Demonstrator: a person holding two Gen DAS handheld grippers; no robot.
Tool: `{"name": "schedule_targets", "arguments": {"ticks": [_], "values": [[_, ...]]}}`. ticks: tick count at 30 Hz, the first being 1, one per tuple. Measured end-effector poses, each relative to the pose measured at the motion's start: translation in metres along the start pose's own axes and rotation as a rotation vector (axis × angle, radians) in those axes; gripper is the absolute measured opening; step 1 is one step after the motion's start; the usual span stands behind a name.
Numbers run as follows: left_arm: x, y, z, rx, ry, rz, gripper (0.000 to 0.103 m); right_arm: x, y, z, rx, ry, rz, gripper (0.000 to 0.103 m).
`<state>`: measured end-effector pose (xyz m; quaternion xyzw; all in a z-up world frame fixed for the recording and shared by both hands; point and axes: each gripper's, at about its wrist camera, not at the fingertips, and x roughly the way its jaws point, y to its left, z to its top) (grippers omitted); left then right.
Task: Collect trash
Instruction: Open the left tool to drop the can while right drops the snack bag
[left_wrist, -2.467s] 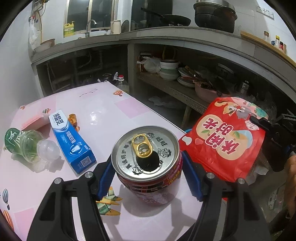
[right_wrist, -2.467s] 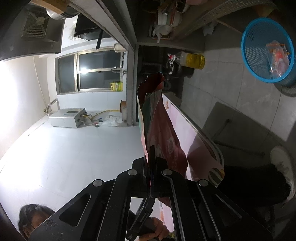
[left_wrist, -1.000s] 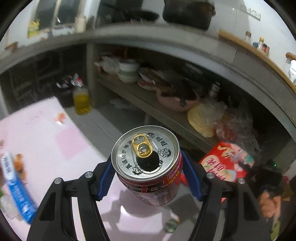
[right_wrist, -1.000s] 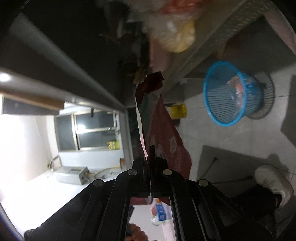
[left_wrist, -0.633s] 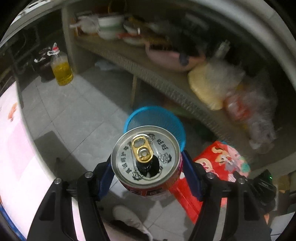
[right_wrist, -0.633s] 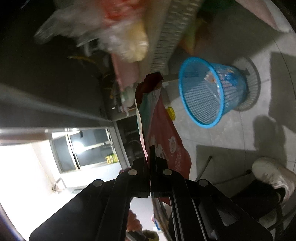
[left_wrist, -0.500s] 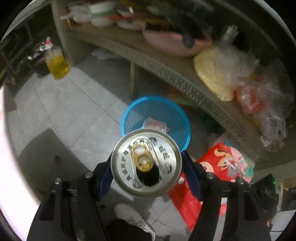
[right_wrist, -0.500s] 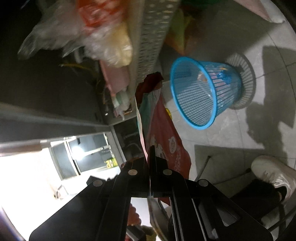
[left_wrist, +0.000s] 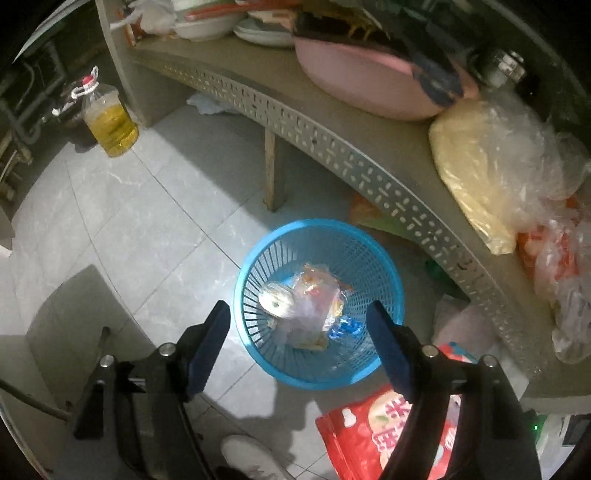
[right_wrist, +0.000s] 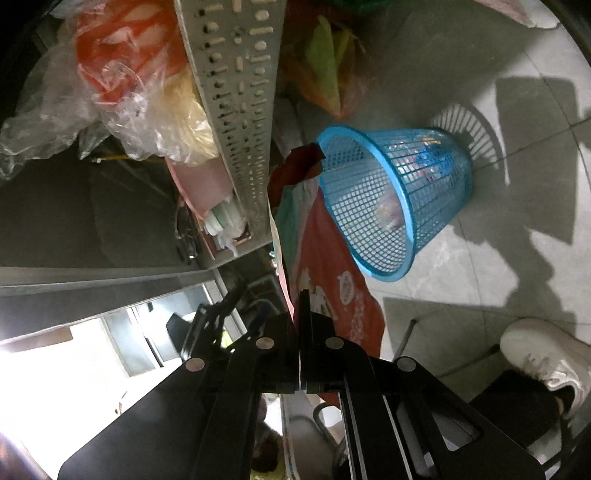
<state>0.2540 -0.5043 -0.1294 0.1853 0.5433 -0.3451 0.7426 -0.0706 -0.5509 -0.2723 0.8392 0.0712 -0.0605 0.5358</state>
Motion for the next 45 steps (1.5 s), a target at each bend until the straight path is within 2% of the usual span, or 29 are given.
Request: {"name": "schedule_targets", "arguments": {"ticks": [9,12,14,16,17,18,19,20,21,29,30,31,33,35,37,39,40,41,43,45], "values": [[-0.090,0.029,-0.023,0.055,-0.098,-0.010,0.075,0.049,0.005,0.014,0.013,0.062,0.040,0.000],[-0.122,0.042,-0.037,0.064,-0.134,-0.005,0.076,0.084,0.021,0.022,-0.032,0.087,0.030,0.000],[-0.147,0.051,-0.050,0.058,-0.165,0.002,0.078,0.105,0.032,0.028,-0.094,0.092,-0.009,0.005],[-0.166,0.060,-0.064,0.054,-0.191,-0.005,0.079,0.124,0.041,0.037,-0.197,0.079,-0.104,0.012],[-0.175,0.063,-0.071,0.052,-0.203,-0.002,0.080,0.134,0.046,0.044,-0.296,0.042,-0.238,0.033],[-0.183,0.068,-0.078,0.050,-0.216,0.002,0.080,0.140,0.047,0.047,-0.360,0.020,-0.326,0.051],[-0.192,0.072,-0.087,0.047,-0.232,0.006,0.081,0.145,0.047,0.050,-0.412,0.010,-0.396,0.053],[-0.201,0.078,-0.096,0.038,-0.248,0.011,0.082,0.150,0.044,0.055,-0.459,-0.005,-0.513,0.053],[-0.208,0.082,-0.104,0.031,-0.259,0.012,0.082,0.149,0.043,0.056,-0.470,-0.009,-0.547,0.053],[-0.247,0.115,-0.160,-0.044,-0.338,0.033,0.083,0.101,0.055,0.034,-0.630,-0.088,-0.649,0.055],[-0.250,0.118,-0.165,-0.055,-0.344,0.036,0.083,0.101,0.057,0.033,-0.647,-0.098,-0.661,0.052],[-0.254,0.121,-0.172,-0.065,-0.355,0.037,0.083,0.095,0.064,0.025,-0.691,-0.110,-0.673,0.043],[-0.261,0.128,-0.182,-0.076,-0.371,0.034,0.083,0.098,0.081,0.009,-0.787,-0.101,-0.679,0.038],[-0.270,0.136,-0.194,-0.092,-0.392,0.034,0.083,0.116,0.098,-0.006,-0.903,-0.065,-0.698,0.038],[-0.275,0.143,-0.200,-0.114,-0.405,0.038,0.083,0.151,0.110,-0.021,-1.021,0.035,-0.730,0.037],[-0.277,0.153,-0.207,-0.143,-0.413,0.044,0.083,0.183,0.109,-0.025,-1.083,0.109,-0.781,0.037],[-0.276,0.155,-0.209,-0.153,-0.411,0.044,0.083,0.208,0.103,-0.023,-1.119,0.158,-0.841,0.037],[-0.275,0.160,-0.212,-0.164,-0.405,0.041,0.083,0.220,0.097,-0.020,-1.133,0.170,-0.886,0.037],[-0.272,0.166,-0.217,-0.184,-0.387,0.031,0.083,0.252,0.072,0.000,-1.113,0.251,-1.008,0.035],[-0.270,0.172,-0.221,-0.206,-0.378,0.021,0.083,0.277,0.026,0.033,-0.996,0.345,-1.222,0.031]]}}
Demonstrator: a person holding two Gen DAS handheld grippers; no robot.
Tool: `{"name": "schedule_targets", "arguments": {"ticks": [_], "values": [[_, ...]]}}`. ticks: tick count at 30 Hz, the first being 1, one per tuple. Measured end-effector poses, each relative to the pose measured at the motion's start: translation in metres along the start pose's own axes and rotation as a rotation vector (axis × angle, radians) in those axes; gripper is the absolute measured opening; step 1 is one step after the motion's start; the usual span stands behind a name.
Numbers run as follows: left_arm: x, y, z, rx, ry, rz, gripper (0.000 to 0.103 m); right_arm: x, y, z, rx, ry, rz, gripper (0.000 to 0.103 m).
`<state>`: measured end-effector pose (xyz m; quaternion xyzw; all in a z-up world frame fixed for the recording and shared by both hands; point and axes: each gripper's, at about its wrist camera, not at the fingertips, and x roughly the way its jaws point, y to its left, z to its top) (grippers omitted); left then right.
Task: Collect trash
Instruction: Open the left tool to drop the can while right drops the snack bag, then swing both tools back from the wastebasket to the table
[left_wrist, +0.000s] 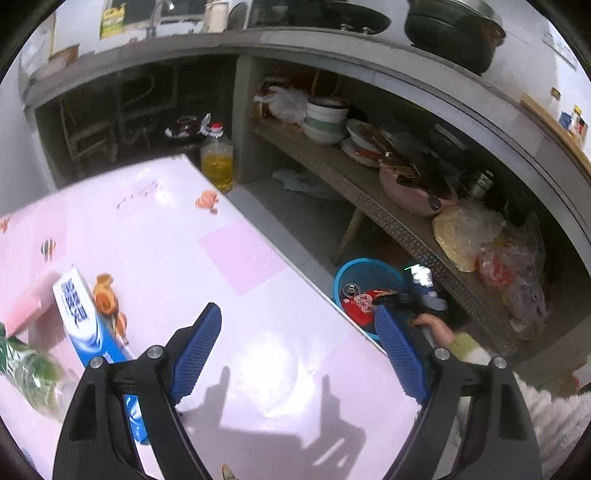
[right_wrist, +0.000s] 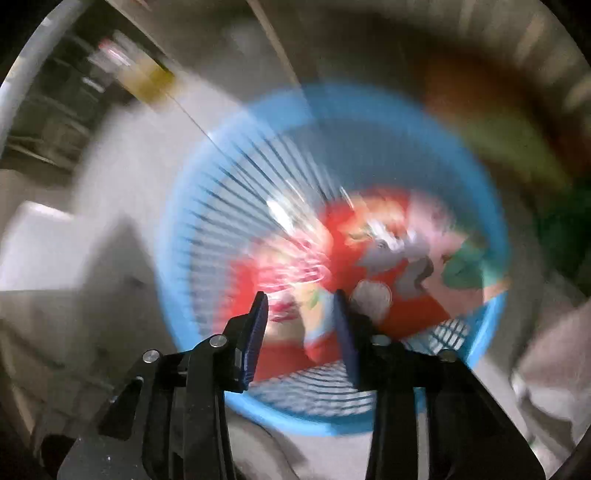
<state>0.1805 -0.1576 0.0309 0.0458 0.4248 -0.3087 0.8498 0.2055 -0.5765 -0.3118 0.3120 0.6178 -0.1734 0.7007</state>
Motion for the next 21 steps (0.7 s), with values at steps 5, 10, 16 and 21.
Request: {"name": "schedule_targets", "arguments": {"ticks": [5,10,16,21], "values": [[-0.001,0.011,-0.006,-0.005,0.012,0.020,0.083,0.060,-0.023,0.010,0.095,0.174,-0.038,0.024],[0.001,0.016,-0.005,-0.009,0.016,0.030,0.083,0.078,-0.008,0.020,0.051,0.208,-0.098,0.025],[-0.001,0.019,-0.010,-0.025,0.010,0.024,0.083,0.094,-0.018,0.030,0.057,0.231,-0.131,0.027],[-0.009,0.024,-0.015,-0.047,-0.002,0.019,0.083,0.071,-0.028,0.008,0.038,0.208,-0.121,0.051]]}}
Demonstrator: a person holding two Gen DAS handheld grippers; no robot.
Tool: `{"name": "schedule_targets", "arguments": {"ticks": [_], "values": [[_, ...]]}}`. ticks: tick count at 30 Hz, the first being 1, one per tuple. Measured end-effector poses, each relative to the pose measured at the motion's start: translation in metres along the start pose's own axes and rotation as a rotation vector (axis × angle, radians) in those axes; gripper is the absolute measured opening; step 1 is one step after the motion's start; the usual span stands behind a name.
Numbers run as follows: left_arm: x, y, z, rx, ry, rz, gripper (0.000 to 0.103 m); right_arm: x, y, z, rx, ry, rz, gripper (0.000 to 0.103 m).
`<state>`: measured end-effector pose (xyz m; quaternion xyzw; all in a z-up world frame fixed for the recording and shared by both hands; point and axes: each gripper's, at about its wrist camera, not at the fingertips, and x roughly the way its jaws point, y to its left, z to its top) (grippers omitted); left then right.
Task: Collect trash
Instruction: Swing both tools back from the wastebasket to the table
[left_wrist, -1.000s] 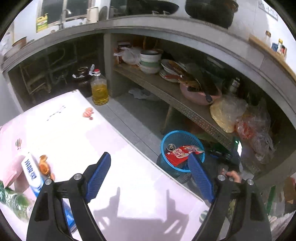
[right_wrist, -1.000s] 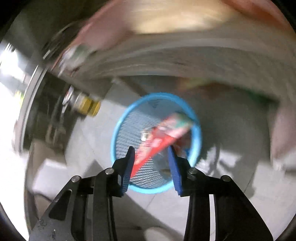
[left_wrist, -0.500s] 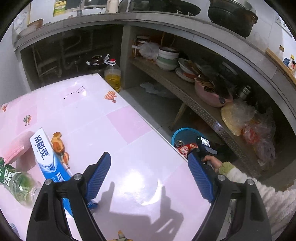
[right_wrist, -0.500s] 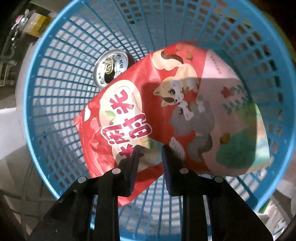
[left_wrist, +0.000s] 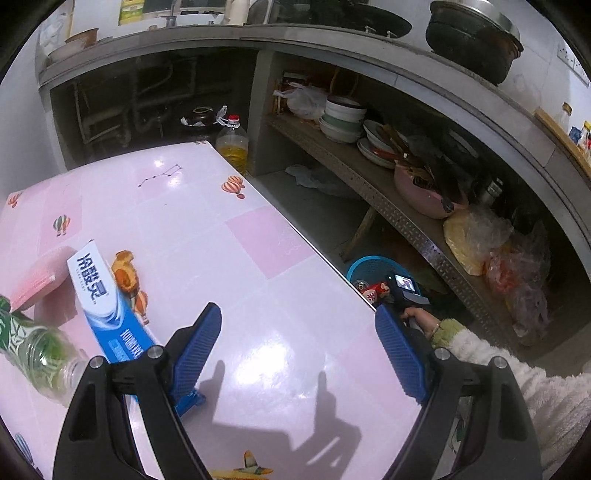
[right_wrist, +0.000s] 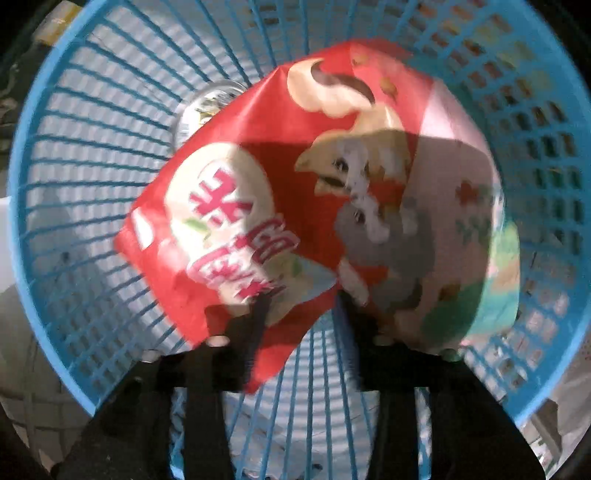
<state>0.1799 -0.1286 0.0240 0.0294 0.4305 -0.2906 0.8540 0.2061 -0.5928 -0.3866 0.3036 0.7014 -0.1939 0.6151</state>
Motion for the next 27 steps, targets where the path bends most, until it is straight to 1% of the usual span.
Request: {"name": "schedule_targets", "arguments": {"ticks": [1,3,6,7,10,14,16,18,19,21,22,25,27], "values": [[-0.003,0.002,-0.001,-0.001,-0.005,0.001,0.083,-0.005,-0.002,-0.006,0.002,-0.016,0.016,0.058],[-0.008,0.005,-0.004,-0.007,-0.013,0.003,0.083,-0.023,-0.009,-0.021,0.017,-0.063,0.056,0.064],[-0.018,0.009,-0.010,-0.022,-0.027,-0.005,0.083,-0.051,-0.015,-0.041,0.007,-0.149,0.082,0.067],[-0.021,0.011,-0.012,-0.026,-0.033,-0.007,0.083,-0.058,-0.016,-0.047,0.003,-0.171,0.089,0.068],[-0.034,0.017,-0.020,-0.042,-0.049,-0.010,0.083,-0.089,-0.022,-0.069,-0.022,-0.286,0.133,0.069],[-0.054,0.027,-0.034,-0.059,-0.082,-0.013,0.083,-0.126,-0.029,-0.109,-0.043,-0.415,0.138,0.069],[-0.064,0.033,-0.042,-0.069,-0.096,-0.010,0.084,-0.141,-0.025,-0.130,-0.055,-0.463,0.151,0.069],[-0.075,0.042,-0.051,-0.088,-0.112,-0.006,0.085,-0.166,-0.032,-0.147,-0.084,-0.523,0.169,0.069],[-0.080,0.046,-0.056,-0.100,-0.120,-0.005,0.085,-0.180,-0.031,-0.160,-0.101,-0.557,0.181,0.069],[-0.089,0.056,-0.065,-0.123,-0.134,-0.001,0.085,-0.202,-0.032,-0.171,-0.119,-0.602,0.203,0.070],[-0.094,0.061,-0.070,-0.137,-0.138,0.001,0.085,-0.207,-0.032,-0.177,-0.130,-0.624,0.221,0.071],[-0.102,0.074,-0.082,-0.176,-0.146,0.000,0.086,-0.236,-0.021,-0.191,-0.166,-0.687,0.264,0.072],[-0.108,0.080,-0.091,-0.195,-0.152,-0.001,0.086,-0.258,-0.017,-0.206,-0.188,-0.720,0.314,0.073]]}}
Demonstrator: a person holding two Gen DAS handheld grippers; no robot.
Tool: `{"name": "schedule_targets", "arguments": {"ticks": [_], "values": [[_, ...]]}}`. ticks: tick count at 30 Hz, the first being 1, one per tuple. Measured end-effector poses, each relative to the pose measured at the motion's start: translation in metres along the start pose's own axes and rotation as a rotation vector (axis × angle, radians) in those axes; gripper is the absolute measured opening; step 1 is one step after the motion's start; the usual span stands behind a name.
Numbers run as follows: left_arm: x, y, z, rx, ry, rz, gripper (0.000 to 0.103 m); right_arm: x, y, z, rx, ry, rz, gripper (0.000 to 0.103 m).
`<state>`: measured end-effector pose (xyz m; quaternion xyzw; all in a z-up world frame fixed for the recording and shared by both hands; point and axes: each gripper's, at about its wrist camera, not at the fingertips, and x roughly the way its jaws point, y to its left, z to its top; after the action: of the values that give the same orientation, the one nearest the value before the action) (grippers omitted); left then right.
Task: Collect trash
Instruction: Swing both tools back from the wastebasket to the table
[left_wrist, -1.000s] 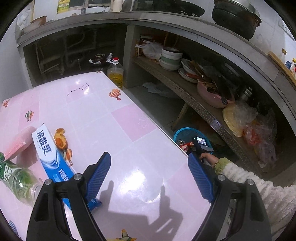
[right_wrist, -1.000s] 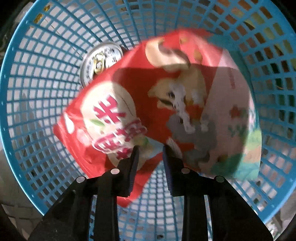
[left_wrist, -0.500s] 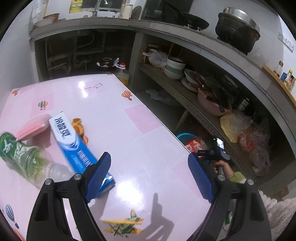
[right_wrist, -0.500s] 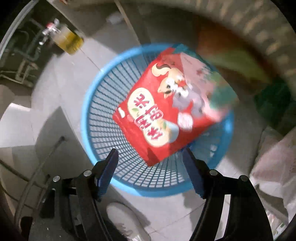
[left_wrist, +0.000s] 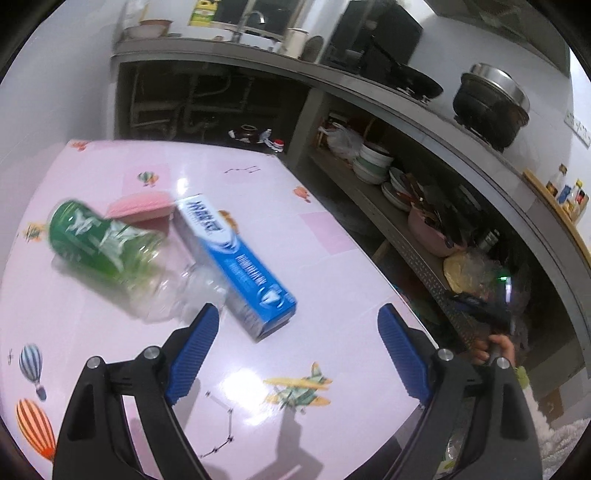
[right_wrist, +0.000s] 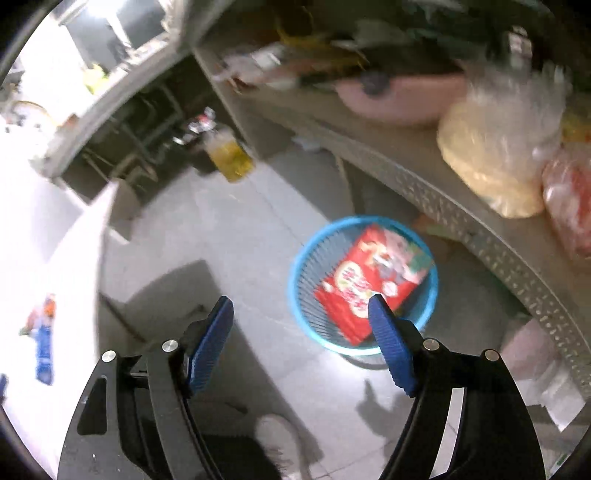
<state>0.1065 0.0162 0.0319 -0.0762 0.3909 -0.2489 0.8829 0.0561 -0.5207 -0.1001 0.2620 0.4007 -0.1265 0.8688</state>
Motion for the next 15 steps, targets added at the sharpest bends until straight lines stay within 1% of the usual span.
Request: {"name": "schedule_targets", "arguments": {"ticks": [1,3,4,7,9,10,13,15], "values": [[-0.002,0.004,-0.003,-0.006,-0.003,0.001,0.086,-0.012,0.008,0.000,0.002,-0.013,0.031,0.073],[-0.006,0.010,-0.008,-0.015,-0.007,0.003,0.086,-0.021,0.020,0.005,0.004,-0.032,0.080,0.073],[-0.007,0.012,-0.011,-0.018,-0.008,0.005,0.086,-0.032,0.029,0.006,0.002,-0.040,0.104,0.073],[-0.007,0.016,-0.019,-0.027,-0.007,0.017,0.086,-0.052,0.053,0.003,-0.010,-0.061,0.165,0.073],[-0.008,0.019,-0.023,-0.039,-0.009,0.022,0.086,-0.059,0.077,-0.001,-0.039,-0.060,0.238,0.073],[-0.009,0.022,-0.025,-0.049,-0.011,0.021,0.086,-0.060,0.092,-0.004,-0.063,-0.051,0.274,0.073],[-0.012,0.031,-0.031,-0.091,-0.001,0.014,0.086,-0.052,0.143,-0.015,-0.153,0.012,0.384,0.073],[-0.012,0.040,-0.033,-0.131,0.011,0.008,0.086,-0.037,0.183,-0.026,-0.206,0.087,0.486,0.073]]}}
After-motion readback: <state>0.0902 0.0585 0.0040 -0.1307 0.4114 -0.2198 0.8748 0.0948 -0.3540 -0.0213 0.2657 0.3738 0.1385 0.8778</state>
